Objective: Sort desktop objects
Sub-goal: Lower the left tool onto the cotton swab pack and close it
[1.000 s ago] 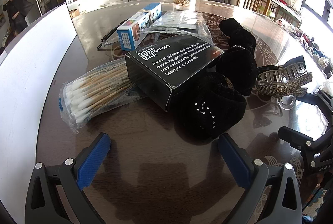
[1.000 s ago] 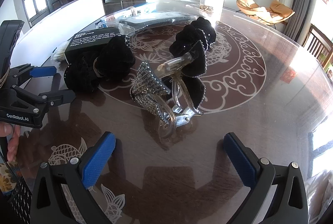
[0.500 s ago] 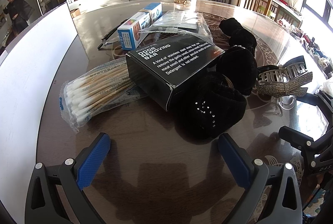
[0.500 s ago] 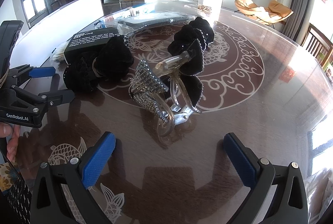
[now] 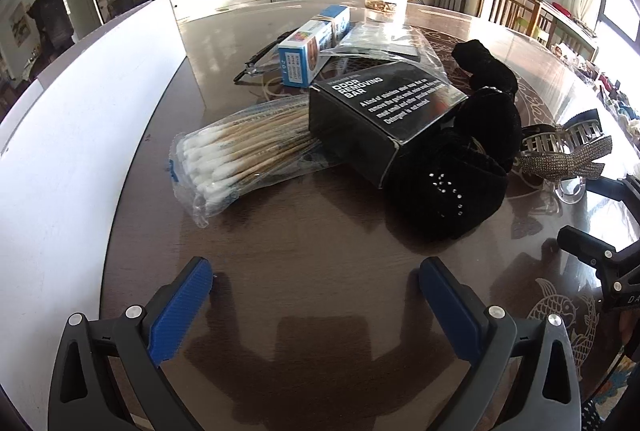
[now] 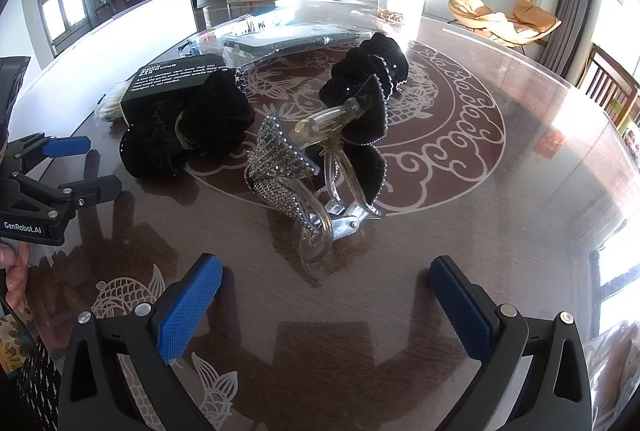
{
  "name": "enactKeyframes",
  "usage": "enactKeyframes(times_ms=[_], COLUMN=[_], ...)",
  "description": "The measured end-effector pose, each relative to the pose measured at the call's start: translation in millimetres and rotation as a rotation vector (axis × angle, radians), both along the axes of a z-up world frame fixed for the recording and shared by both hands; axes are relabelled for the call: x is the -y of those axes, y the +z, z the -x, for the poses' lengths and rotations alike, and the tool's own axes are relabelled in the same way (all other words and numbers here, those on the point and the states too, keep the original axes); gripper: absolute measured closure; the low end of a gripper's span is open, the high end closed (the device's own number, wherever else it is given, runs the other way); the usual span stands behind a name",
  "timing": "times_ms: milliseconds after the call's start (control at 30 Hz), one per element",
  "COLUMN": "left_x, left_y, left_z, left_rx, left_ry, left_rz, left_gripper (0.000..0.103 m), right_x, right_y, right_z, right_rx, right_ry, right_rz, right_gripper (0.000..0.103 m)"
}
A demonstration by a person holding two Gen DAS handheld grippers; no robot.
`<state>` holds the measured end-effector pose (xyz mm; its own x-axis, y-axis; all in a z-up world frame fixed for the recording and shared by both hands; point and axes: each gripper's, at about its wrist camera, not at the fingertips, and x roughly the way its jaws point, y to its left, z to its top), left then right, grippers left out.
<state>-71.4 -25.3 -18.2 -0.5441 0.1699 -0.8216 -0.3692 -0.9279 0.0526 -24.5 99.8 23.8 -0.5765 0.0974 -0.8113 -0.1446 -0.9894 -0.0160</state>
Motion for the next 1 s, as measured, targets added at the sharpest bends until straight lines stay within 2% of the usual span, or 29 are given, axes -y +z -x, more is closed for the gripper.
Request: enactKeyframes(times_ms=[100,167,233,400,467,567,733,800,900,1000], left_x=[11,17,17,2,-1,-10,-29,-28,-18,-12], left_y=[3,6,6,9,11,13,14,14,11,5], left_z=[-1,1,9,40,54,72,84,90,85,63], left_rx=[-0.053,-0.074,-0.071,-0.110,-0.109,-0.094,-0.137,-0.111,-0.026,0.041], left_ry=[0.074,0.087,0.070,0.001,-0.031,-0.078,-0.171,-0.166,-0.124,-0.173], left_rz=[0.064,0.072,0.075,0.220,0.238,0.218,0.226,0.215,0.112,0.013], left_gripper=[0.000,0.000,0.000,0.000,0.000,0.000,0.000,0.000,0.000,0.000], right_x=[-3,-3,-3,-2,-3,-3,-3,-3,-3,-2], right_y=[0,0,0,0,0,0,0,0,0,0], right_z=[0,0,0,0,0,0,0,0,0,0], right_rx=[-0.001,-0.001,-0.001,-0.001,-0.001,-0.001,-0.001,-0.001,-0.002,-0.002], right_ry=[-0.022,-0.022,-0.022,-0.023,-0.023,-0.022,-0.023,-0.023,-0.023,-0.023], right_rz=[-0.001,-0.001,-0.001,-0.001,-0.001,-0.001,-0.001,-0.001,-0.001,-0.003], right_gripper=[0.000,0.000,0.000,0.000,0.000,0.000,0.000,0.000,0.000,0.000])
